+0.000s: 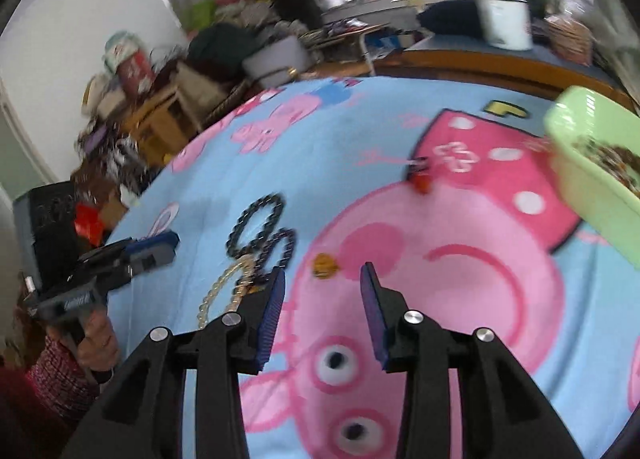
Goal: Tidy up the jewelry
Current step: 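Move both tools back to the remaining jewelry on the sheet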
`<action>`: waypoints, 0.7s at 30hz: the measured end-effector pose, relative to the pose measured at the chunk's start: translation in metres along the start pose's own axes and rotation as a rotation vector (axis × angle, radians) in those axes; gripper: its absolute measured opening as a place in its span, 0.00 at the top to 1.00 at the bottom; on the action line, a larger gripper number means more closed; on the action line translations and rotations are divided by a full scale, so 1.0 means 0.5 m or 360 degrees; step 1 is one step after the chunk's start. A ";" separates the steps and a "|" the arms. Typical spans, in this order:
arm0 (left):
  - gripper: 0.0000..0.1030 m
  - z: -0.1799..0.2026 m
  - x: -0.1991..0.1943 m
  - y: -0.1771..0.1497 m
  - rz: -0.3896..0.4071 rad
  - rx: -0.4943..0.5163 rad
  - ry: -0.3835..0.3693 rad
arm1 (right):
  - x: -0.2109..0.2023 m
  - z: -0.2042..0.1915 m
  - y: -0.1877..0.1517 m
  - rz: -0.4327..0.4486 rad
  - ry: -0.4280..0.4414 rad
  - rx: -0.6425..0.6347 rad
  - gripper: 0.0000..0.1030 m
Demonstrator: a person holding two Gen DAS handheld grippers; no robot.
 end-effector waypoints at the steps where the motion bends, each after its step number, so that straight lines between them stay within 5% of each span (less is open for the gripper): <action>1: 0.77 0.011 0.002 -0.010 -0.0017 0.0030 -0.0020 | 0.007 -0.006 0.002 -0.0011 0.0000 -0.0008 0.92; 6: 0.77 0.059 0.035 -0.040 -0.0125 0.0244 0.0037 | 0.040 -0.035 -0.006 -0.0068 -0.0064 -0.0087 0.93; 9: 0.77 0.055 0.065 -0.054 -0.0246 0.0309 0.0188 | 0.042 -0.071 -0.020 -0.0082 -0.0046 -0.0179 0.93; 15: 0.77 -0.033 0.047 -0.028 -0.0211 0.0223 0.0498 | 0.058 -0.096 -0.051 -0.0142 -0.0175 -0.0405 0.93; 21: 0.77 -0.084 -0.032 -0.018 -0.0099 0.0062 0.0514 | 0.015 -0.046 -0.029 -0.0016 -0.0195 -0.0248 0.93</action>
Point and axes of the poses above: each gripper's, at about its wrist camera, not at the fingertips, and x roughly the way its jaws point, z to its right, y to its top, the point moved 4 cm from there along x, roughly the way its jaws point, and after that the axes turned 8 degrees about z, right-handed, at the moved point
